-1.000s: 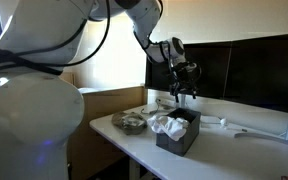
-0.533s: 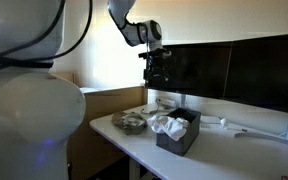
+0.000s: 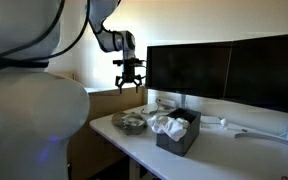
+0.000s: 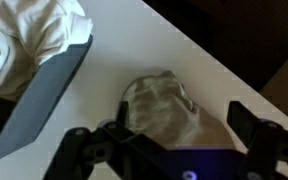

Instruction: Put the clothes on the table into the grey box

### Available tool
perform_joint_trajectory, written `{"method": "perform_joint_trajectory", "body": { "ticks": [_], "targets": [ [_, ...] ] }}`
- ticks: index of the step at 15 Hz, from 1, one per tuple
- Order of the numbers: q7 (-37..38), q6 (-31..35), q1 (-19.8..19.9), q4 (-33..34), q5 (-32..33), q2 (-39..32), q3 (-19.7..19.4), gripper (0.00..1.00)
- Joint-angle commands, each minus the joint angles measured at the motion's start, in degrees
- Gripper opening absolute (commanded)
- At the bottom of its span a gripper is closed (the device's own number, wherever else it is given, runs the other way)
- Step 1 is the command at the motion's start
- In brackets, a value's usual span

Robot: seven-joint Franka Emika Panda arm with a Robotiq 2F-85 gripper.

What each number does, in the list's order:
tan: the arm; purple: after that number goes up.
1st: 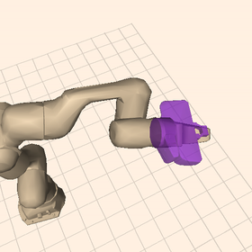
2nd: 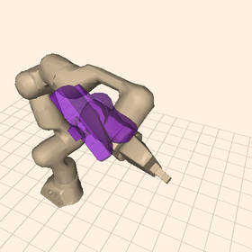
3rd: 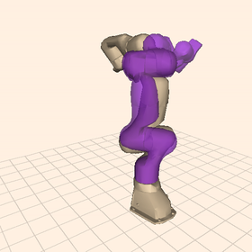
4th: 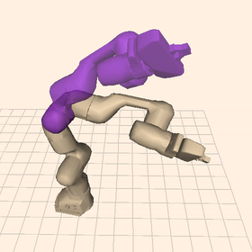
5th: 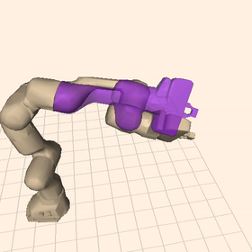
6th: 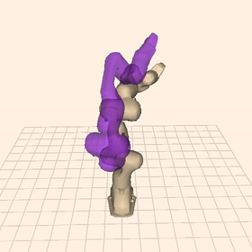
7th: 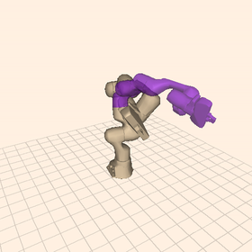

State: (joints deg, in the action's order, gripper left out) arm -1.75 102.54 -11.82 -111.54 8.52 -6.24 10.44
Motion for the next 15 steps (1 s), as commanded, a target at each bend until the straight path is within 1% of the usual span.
{"method": "perform_joint_trajectory", "body": {
  "ticks": [1, 3, 4, 5, 6, 8, 10, 11, 15],
  "targets": [
    [6.4, 8.1, -2.1, -3.3, 2.7, -0.9, 1.5, 1.00],
    [9.9, 12.6, -3.2, -4.0, 4.0, -3.1, 1.8, 1.00],
    [11.5, 13.5, -3.8, -3.9, 4.6, -4.3, 1.8, 1.00],
    [13.4, 12.9, -4.6, -3.4, 6.0, -4.9, 1.7, 1.00],
    [10.0, 11.3, -3.9, -2.8, 3.8, -4.2, 1.8, 1.00],
    [11.8, 11.9, -4.6, -2.7, 4.9, -5.6, 1.8, 1.00],
    [12.1, 11.9, -4.7, -2.6, 5.2, -5.8, 1.7, 1.00],
    [11.7, 13.6, -4.8, -2.6, 6.0, -6.7, 1.7, 1.00],
    [12.4, 24.7, -4.9, -2.7, 9.7, -11.5, 0.5, 1.00]
  ]
}}
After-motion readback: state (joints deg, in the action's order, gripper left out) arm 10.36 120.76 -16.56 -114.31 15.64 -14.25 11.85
